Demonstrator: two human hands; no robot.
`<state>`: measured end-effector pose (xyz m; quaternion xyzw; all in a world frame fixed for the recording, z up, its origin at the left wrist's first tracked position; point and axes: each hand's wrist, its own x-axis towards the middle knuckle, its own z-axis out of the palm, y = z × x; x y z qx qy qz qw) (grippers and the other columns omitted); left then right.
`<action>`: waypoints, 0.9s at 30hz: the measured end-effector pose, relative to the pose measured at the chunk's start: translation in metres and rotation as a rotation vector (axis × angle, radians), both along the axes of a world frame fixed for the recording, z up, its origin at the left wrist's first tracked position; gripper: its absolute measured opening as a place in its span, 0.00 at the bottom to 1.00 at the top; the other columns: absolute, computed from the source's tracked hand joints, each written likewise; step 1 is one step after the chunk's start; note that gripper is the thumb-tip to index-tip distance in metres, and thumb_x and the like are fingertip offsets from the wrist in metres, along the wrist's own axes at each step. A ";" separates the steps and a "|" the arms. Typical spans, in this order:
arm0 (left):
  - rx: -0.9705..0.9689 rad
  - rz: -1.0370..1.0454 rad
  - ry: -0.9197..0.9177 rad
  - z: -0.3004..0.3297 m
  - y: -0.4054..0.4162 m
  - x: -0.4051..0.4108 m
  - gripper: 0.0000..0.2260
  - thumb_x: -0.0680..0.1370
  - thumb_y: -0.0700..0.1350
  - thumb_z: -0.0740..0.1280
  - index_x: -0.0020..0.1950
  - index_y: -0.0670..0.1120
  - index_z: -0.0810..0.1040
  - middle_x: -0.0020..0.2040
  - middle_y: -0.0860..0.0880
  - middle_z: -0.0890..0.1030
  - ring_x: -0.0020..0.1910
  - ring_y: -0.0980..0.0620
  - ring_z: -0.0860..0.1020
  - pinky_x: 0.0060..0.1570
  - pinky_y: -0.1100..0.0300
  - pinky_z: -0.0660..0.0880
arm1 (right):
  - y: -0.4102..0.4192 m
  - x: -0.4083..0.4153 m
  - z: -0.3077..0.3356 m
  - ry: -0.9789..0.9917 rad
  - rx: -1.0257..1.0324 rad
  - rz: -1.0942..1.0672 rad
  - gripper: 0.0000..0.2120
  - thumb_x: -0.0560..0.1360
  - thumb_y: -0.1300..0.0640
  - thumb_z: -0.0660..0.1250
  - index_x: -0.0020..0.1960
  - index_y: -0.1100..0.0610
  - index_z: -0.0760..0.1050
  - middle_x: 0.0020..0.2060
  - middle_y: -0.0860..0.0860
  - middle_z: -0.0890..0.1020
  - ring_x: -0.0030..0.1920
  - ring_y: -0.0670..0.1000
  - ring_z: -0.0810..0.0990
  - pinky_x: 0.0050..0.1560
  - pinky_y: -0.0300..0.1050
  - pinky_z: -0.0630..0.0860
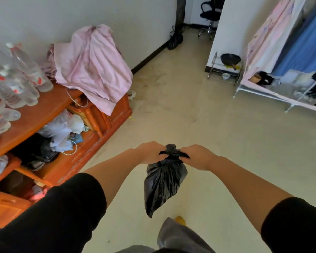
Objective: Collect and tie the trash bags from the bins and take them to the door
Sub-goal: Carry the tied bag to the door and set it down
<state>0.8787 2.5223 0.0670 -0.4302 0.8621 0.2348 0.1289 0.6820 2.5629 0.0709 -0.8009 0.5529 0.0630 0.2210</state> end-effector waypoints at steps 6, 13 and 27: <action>0.026 0.045 0.033 0.002 -0.124 -0.065 0.11 0.82 0.51 0.56 0.42 0.48 0.69 0.34 0.52 0.70 0.38 0.47 0.72 0.40 0.55 0.68 | -0.129 -0.068 0.006 0.018 0.009 0.024 0.13 0.80 0.51 0.56 0.52 0.58 0.73 0.45 0.57 0.80 0.40 0.54 0.72 0.39 0.46 0.67; 0.033 0.034 0.051 -0.005 -0.289 -0.126 0.11 0.82 0.50 0.56 0.42 0.48 0.69 0.34 0.53 0.70 0.37 0.49 0.71 0.37 0.57 0.65 | -0.292 -0.127 0.001 0.042 0.003 0.024 0.09 0.80 0.51 0.56 0.45 0.55 0.69 0.33 0.48 0.71 0.39 0.53 0.71 0.32 0.41 0.63; 0.041 -0.063 0.055 0.008 -0.658 -0.228 0.13 0.81 0.50 0.55 0.52 0.43 0.74 0.47 0.42 0.79 0.46 0.42 0.77 0.47 0.49 0.74 | -0.645 -0.229 0.010 0.019 0.009 -0.069 0.12 0.80 0.51 0.56 0.53 0.58 0.74 0.45 0.57 0.81 0.40 0.53 0.74 0.41 0.47 0.69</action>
